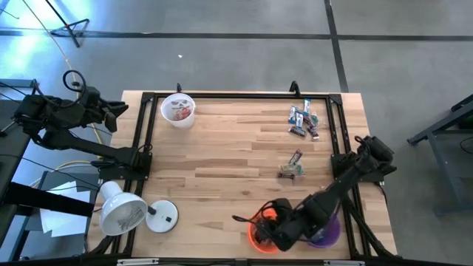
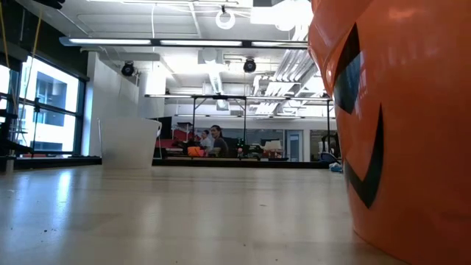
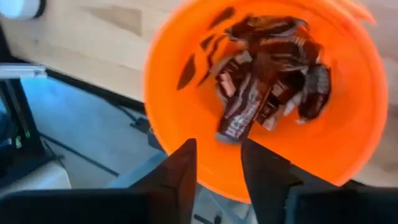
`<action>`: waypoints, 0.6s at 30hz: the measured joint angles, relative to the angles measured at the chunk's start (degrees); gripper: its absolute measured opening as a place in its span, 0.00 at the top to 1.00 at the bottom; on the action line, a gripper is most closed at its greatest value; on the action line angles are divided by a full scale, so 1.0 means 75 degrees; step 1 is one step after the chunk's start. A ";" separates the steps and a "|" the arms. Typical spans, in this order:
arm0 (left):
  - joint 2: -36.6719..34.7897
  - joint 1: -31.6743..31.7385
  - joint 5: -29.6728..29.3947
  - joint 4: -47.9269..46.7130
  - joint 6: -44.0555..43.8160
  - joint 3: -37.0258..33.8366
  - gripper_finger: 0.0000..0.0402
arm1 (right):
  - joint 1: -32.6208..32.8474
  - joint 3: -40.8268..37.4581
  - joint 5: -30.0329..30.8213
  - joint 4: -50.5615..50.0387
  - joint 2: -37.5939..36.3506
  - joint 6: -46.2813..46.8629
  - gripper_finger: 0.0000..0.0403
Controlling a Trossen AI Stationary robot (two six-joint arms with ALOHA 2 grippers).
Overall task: Organize candy in baskets
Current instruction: Put the brown chocolate into the orange bucket
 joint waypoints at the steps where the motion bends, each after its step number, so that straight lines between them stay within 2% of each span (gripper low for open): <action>1: 0.0000 0.0000 0.0083 -0.0003 0.0000 0.0000 0.78 | -0.0066 0.0000 -0.0062 0.0038 -0.0010 -0.0173 0.70; 6: 0.0000 0.0002 0.0201 -0.0006 0.0084 0.0000 0.78 | -0.0463 0.0003 -0.0732 -0.0044 -0.0020 -0.1107 0.60; 9: 0.0000 0.0003 0.0160 -0.0006 0.0326 0.0000 0.78 | -0.0800 0.0003 -0.1158 -0.0396 -0.0020 -0.1665 0.57; 15: 0.0000 0.0002 -0.0241 -0.0003 0.0803 0.0000 0.78 | -0.1559 0.0003 -0.1263 -0.1189 -0.0020 -0.3820 0.58; 18: 0.0000 0.0000 -0.0411 -0.0006 0.0947 0.0000 0.78 | -0.1966 0.0003 -0.1564 -0.1771 -0.0020 -0.4893 0.60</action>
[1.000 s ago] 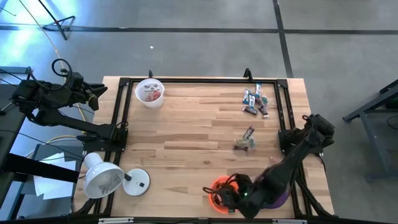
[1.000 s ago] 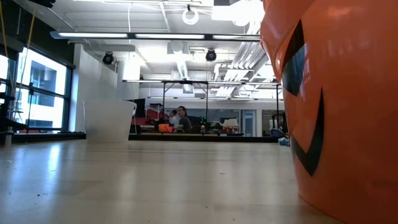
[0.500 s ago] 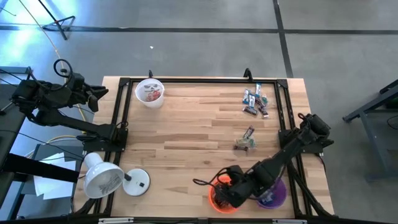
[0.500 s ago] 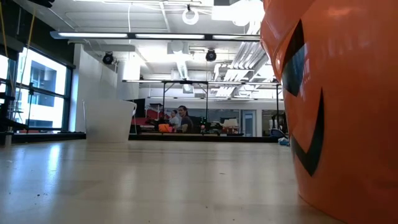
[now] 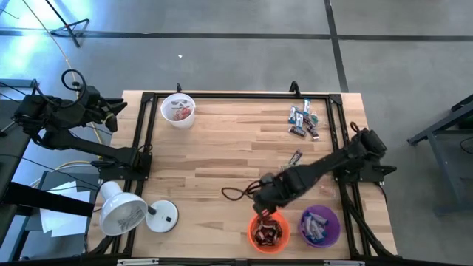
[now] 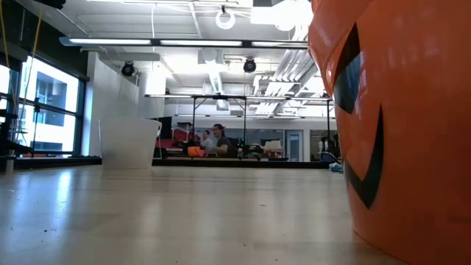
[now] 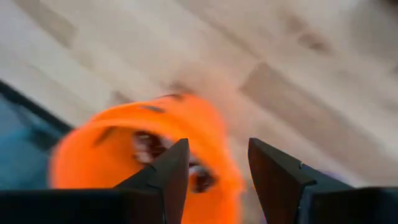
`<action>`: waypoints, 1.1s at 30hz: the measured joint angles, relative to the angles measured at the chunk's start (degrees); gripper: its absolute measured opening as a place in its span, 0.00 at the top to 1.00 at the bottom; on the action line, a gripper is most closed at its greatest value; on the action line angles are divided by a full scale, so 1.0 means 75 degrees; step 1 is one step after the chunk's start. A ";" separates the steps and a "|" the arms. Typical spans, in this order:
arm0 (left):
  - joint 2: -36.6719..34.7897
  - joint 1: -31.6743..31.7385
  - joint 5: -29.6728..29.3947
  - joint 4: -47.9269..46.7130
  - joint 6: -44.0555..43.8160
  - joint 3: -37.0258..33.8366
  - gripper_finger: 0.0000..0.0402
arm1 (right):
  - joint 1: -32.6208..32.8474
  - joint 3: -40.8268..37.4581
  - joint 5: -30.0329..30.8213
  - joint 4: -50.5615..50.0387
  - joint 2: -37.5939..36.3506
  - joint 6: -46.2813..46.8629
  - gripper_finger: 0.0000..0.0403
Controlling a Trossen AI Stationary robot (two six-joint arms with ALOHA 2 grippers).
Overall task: Organize candy in baskets
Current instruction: Put the brown chocolate into the orange bucket
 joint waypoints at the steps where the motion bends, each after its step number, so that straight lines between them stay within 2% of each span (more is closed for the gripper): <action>1: 0.0000 0.0002 -0.0020 0.0000 0.0009 0.0000 0.78 | -0.0125 0.0000 -0.0098 -0.0223 0.0000 -0.0322 0.61; 6: 0.0000 0.0002 -0.0035 0.0002 0.0224 0.0000 0.78 | -0.0652 0.0000 -0.0172 -0.1416 -0.0003 -0.2030 0.64; 13: 0.0000 0.0000 -0.0037 0.0003 0.0662 0.0000 0.78 | -0.1105 -0.0016 0.0780 -0.2245 -0.0003 -0.3725 0.65; 17: 0.0000 0.0002 -0.0037 0.0003 0.0522 0.0000 0.78 | -0.1309 -0.0300 0.0825 -0.2252 -0.0009 -0.4243 0.65; 24: 0.0000 0.0001 -0.0106 0.0009 -0.0347 0.0001 0.78 | -0.1758 -0.1371 0.0791 -0.2143 -0.0009 -0.5060 0.65; 33: 0.0000 0.0000 -0.0381 0.0009 -0.1407 0.0002 0.78 | -0.2175 -0.2396 0.0451 -0.0913 -0.0009 -0.6099 0.65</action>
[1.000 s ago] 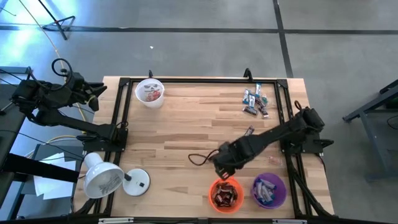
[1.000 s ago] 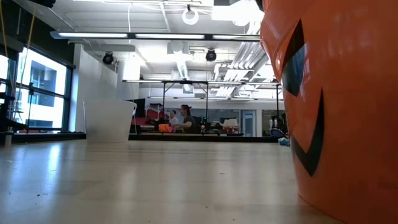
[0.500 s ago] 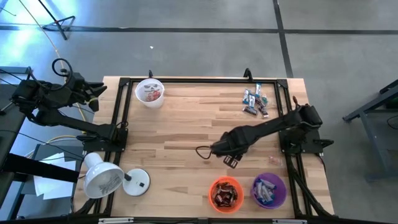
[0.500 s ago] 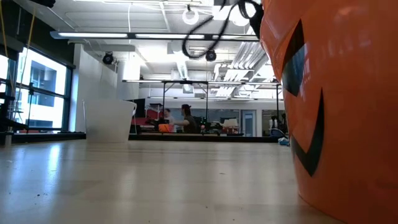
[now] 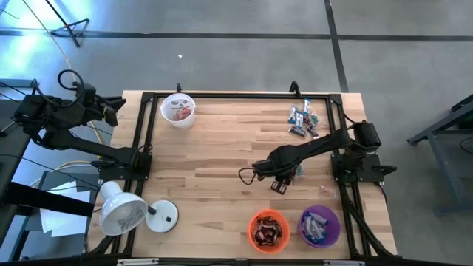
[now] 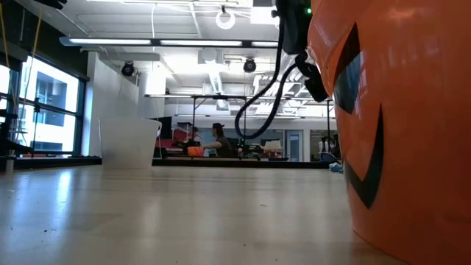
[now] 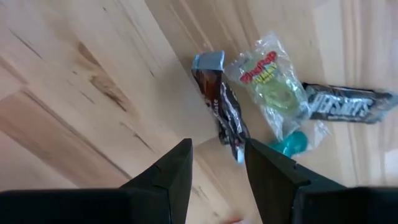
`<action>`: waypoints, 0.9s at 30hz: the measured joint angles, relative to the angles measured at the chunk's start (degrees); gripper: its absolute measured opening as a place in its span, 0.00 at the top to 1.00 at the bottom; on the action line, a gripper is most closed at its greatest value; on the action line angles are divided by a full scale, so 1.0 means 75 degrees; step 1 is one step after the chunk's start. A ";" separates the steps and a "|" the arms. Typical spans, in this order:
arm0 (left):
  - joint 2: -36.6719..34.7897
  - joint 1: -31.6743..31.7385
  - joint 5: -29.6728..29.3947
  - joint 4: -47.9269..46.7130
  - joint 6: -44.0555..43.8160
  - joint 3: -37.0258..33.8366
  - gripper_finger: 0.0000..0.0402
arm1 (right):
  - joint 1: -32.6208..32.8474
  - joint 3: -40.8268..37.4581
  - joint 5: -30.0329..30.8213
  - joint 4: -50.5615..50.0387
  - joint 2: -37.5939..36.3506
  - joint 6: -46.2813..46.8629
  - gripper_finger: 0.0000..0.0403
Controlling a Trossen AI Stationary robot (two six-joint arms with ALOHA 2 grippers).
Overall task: Organize candy in baskets
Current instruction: Put the brown chocolate into the orange bucket
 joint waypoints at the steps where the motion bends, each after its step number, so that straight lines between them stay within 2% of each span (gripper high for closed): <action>1: 0.0000 0.0003 -0.0003 0.0001 -0.0134 -0.0002 0.78 | -0.0025 -0.0083 -0.0032 0.0100 0.0000 -0.0058 0.65; 21: 0.0000 0.0001 -0.0004 0.0004 -0.1667 -0.0002 0.78 | -0.0165 -0.0406 0.0262 0.0635 0.0000 -0.1207 0.65; 27: 0.0001 0.0001 -0.0003 0.0006 -0.1818 -0.0002 0.78 | -0.0142 -0.0883 -0.0125 0.1140 0.0000 -0.1130 0.65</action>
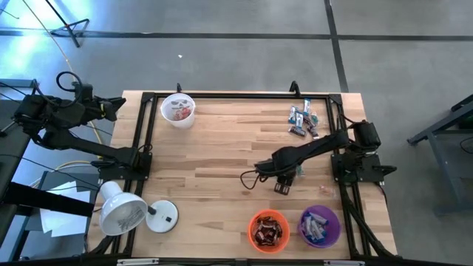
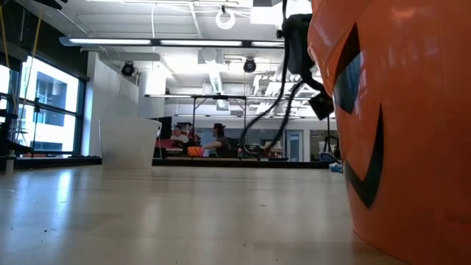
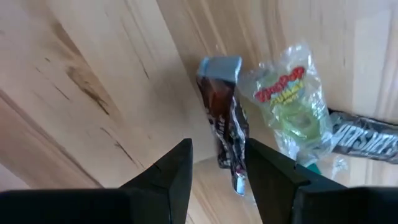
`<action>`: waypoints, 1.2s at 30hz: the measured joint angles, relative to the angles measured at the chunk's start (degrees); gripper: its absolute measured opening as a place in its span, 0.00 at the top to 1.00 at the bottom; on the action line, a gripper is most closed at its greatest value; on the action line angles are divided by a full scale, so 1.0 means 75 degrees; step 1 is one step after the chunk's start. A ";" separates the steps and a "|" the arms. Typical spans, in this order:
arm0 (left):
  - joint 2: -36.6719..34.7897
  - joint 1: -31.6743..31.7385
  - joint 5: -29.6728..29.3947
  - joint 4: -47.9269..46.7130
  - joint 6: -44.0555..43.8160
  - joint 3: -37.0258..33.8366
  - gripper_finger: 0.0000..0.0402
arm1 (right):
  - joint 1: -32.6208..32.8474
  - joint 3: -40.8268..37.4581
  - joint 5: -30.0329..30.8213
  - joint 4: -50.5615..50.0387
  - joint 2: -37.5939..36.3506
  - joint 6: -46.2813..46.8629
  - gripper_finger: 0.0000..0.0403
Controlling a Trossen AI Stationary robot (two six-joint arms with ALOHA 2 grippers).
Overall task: Organize candy in baskets
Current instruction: Put the brown chocolate into the orange bucket
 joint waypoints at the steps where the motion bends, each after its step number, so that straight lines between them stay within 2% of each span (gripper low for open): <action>1: 0.0002 -0.0001 0.0000 -0.0003 -0.0048 0.0000 0.78 | -0.0002 -0.0068 -0.0006 0.0024 -0.0001 0.0027 0.65; 12: 0.0503 0.0001 -0.0031 -0.0002 -0.0211 0.0002 0.78 | -0.0124 -0.1175 0.0061 0.0424 -0.0892 0.0126 0.65; 15: 0.0745 -0.0001 -0.0113 -0.0002 -0.0344 0.0003 0.78 | -0.0159 -0.1575 0.0044 0.0853 -0.1162 0.0127 0.65; 22: 0.1307 0.0000 -0.0229 0.0000 -0.0386 0.0001 0.78 | -0.0282 -0.2383 -0.0614 0.2369 -0.1347 0.0153 0.65; 27: 0.1579 0.0001 -0.0189 -0.0006 -0.0386 0.0000 0.78 | -0.0325 -0.2517 -0.0623 0.2570 -0.1353 0.0130 0.66; 31: 0.1688 -0.0001 -0.0181 -0.0003 -0.0384 0.0003 0.78 | -0.0327 -0.2517 -0.0574 0.2540 -0.1343 0.0162 0.74; 36: 0.1708 0.0000 -0.0170 -0.0006 -0.0205 0.0002 0.78 | -0.0334 -0.2523 -0.0621 0.2521 -0.1329 0.0372 0.95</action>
